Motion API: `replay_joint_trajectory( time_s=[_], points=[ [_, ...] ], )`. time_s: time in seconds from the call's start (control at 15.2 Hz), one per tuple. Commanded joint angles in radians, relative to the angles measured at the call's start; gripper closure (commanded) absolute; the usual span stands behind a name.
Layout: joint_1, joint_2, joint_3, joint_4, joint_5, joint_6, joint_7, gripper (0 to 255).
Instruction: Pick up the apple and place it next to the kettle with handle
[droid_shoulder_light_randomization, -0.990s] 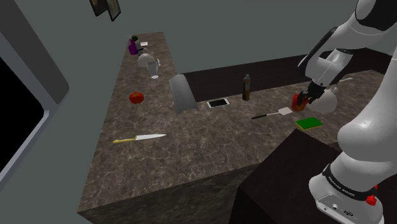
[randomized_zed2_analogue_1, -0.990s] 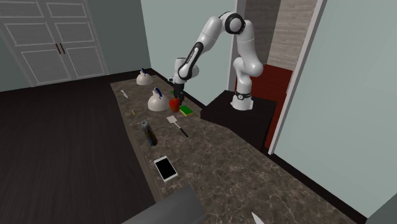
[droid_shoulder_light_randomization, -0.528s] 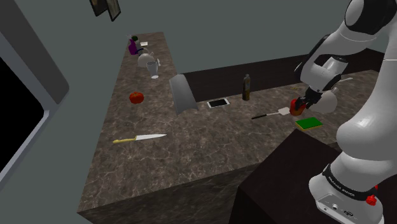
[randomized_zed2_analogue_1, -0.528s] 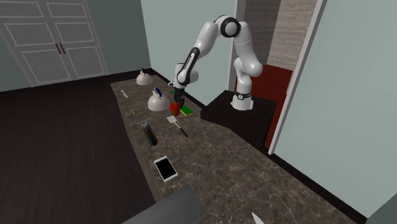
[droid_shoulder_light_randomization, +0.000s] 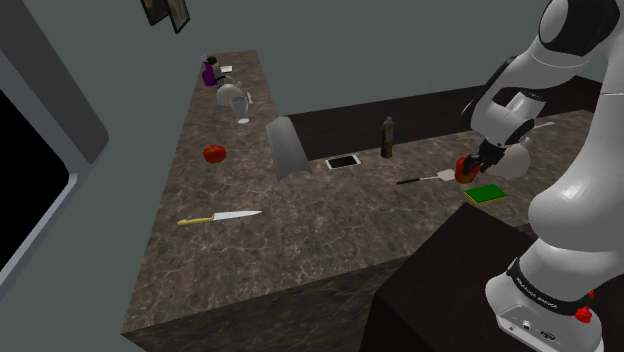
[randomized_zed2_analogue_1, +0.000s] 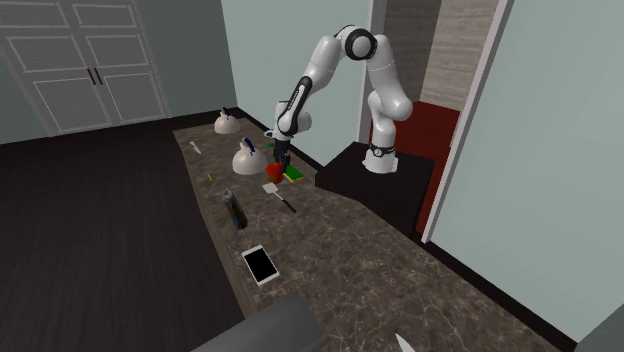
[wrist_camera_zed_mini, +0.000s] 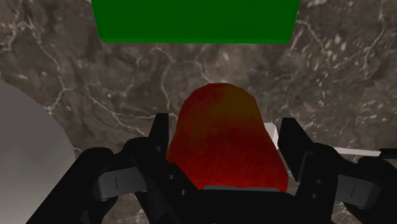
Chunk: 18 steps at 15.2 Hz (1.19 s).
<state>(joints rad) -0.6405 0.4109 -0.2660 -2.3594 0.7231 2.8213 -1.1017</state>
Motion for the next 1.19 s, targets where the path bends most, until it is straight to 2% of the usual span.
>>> replay_joint_trajectory(
  time_s=[0.0,0.33,0.59,1.12],
  points=[
    [0.000,0.000,0.000,0.000,0.000,0.000,0.000,0],
    [0.000,0.000,0.000,0.000,0.000,0.000,0.000,0],
    [0.077,-0.144,-0.114,-0.058,-0.155,-0.076,0.118,0],
    [0.076,-0.144,-0.113,-0.058,-0.156,-0.076,0.118,0]
  ],
)
